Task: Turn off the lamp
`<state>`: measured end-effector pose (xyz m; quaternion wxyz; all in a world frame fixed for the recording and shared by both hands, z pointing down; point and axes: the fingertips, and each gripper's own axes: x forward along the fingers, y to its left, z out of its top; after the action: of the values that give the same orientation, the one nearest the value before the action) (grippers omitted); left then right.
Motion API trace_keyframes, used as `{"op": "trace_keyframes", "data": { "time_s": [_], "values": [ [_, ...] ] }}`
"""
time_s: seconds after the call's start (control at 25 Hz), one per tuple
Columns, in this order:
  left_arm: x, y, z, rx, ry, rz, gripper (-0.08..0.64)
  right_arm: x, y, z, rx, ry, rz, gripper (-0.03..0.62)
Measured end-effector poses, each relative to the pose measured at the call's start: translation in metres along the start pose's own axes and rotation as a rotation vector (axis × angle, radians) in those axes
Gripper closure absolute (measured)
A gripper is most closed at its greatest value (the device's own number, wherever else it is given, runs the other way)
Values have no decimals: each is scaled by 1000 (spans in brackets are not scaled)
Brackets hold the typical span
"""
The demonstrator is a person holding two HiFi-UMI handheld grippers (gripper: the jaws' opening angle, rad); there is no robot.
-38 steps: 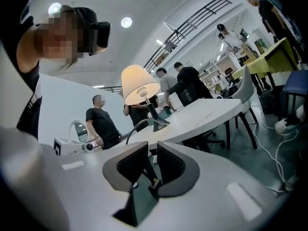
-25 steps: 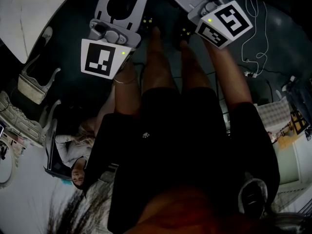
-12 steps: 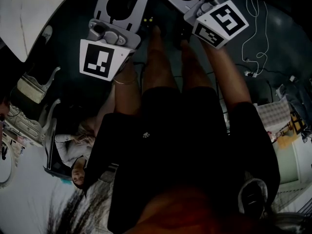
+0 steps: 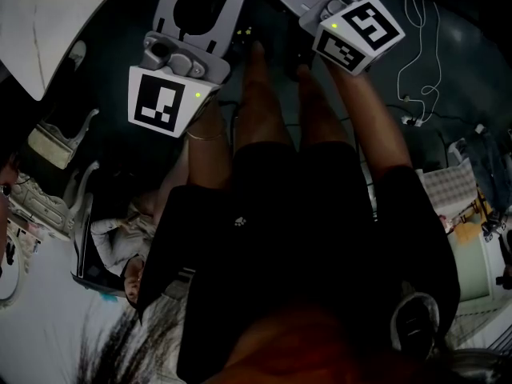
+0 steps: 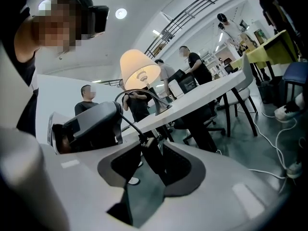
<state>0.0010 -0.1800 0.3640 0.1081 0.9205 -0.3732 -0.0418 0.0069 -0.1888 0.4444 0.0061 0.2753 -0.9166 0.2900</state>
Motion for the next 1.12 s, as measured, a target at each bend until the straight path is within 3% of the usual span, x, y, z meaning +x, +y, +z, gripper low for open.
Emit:
{"op": "trace_keyframes", "data": {
  "time_s": [0.48, 0.72, 1.12],
  "values": [
    [0, -1, -4, 26, 18, -3, 538, -1, 2, -2, 48, -7, 21, 529],
    [1, -4, -9, 78, 41, -13, 537, -2, 3, -5, 98, -10, 34, 532],
    [-10, 6, -30, 39, 79, 16, 537, -9, -4, 0, 178, -51, 38, 532]
  ]
}}
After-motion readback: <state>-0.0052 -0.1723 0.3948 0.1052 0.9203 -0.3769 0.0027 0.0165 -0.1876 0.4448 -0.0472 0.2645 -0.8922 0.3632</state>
